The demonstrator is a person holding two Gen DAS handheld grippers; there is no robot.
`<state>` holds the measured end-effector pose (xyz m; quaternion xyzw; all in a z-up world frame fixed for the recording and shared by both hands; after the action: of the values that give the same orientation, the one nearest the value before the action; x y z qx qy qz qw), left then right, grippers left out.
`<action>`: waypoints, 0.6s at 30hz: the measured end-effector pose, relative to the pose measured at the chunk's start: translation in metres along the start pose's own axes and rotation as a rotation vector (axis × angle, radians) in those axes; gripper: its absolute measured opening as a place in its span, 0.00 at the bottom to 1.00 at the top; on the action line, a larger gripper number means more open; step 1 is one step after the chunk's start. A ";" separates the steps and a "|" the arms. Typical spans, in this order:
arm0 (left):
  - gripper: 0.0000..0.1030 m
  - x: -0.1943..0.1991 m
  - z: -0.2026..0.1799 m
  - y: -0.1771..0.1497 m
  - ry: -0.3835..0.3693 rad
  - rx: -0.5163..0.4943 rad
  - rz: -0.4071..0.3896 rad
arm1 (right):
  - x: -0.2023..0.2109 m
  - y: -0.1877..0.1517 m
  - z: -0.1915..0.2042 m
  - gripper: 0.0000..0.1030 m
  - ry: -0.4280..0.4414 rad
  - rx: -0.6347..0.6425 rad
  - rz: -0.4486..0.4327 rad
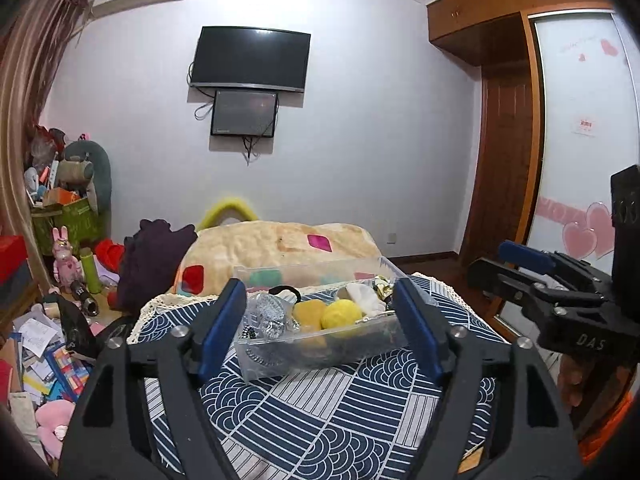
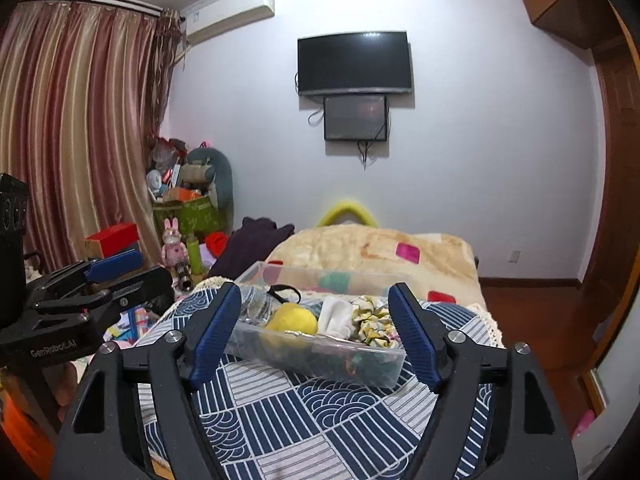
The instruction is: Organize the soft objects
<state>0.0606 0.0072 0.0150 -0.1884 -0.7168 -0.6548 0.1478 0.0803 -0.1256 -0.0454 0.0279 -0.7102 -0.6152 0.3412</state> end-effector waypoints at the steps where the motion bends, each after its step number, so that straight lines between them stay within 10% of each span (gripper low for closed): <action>1: 0.80 0.001 0.000 -0.002 -0.001 0.005 -0.001 | 0.001 0.000 0.000 0.74 0.002 0.000 -0.004; 18: 1.00 0.014 -0.003 -0.014 0.012 0.028 -0.031 | 0.012 -0.011 0.000 0.96 -0.010 -0.005 -0.067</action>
<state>0.0422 0.0044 0.0095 -0.1714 -0.7280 -0.6478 0.1446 0.0666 -0.1337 -0.0495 0.0474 -0.7091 -0.6281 0.3169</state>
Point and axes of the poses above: each gripper's, at about its wrist camera, not at the fingertips, and x roughly against the way its jaws point, z to its left, y to its top, the point moved 4 cm from there along -x, roughly the way its jaws point, and after that the axes turned 12 degrees about z, right-handed, at the moved point
